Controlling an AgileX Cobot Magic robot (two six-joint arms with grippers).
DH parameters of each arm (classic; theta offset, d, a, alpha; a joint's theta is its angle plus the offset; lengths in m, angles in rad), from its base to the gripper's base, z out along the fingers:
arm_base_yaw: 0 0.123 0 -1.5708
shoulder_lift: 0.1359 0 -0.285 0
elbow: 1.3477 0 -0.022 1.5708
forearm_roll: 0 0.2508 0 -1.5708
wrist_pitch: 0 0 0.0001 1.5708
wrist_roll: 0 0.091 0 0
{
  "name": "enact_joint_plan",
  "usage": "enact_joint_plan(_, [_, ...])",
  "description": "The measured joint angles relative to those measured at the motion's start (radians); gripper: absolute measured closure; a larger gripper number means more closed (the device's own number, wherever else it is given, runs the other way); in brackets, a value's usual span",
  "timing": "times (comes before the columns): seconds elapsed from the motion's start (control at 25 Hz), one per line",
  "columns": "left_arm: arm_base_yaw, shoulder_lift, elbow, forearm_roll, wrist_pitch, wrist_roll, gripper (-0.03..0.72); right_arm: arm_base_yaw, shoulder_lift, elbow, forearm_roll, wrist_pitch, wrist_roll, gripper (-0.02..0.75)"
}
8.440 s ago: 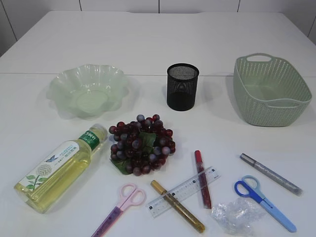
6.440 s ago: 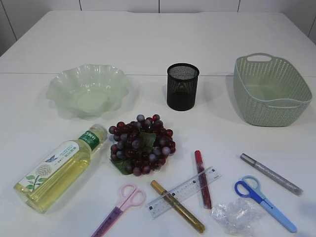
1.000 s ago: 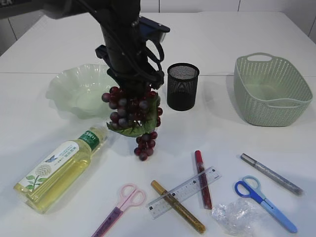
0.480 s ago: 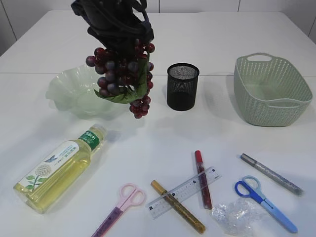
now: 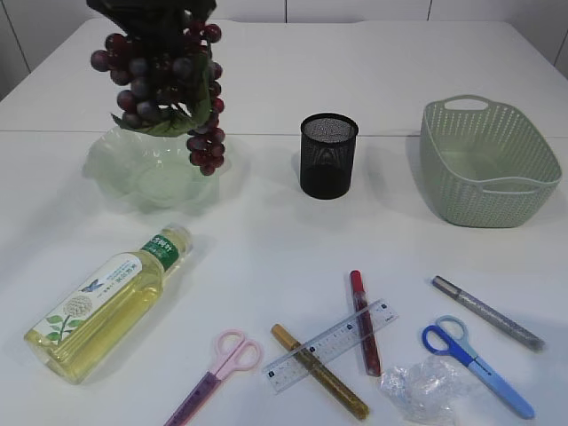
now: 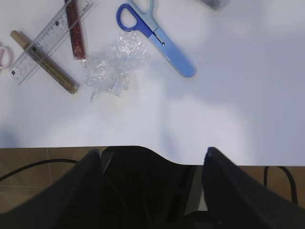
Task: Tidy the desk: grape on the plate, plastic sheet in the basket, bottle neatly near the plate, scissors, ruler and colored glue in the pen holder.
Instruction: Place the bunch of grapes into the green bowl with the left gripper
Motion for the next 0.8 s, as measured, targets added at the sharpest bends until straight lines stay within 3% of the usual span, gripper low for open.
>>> enact_joint_plan(0.64, [0.244,-0.023,0.000,-0.031,-0.077,-0.002,0.453,0.000,0.000,0.000,0.000,0.049,0.000,0.226])
enact_joint_plan(0.8, [0.269,-0.011,0.000,-0.049,-0.139,-0.002,0.452,0.000,0.000,0.000,0.000,0.049,0.000,0.226])
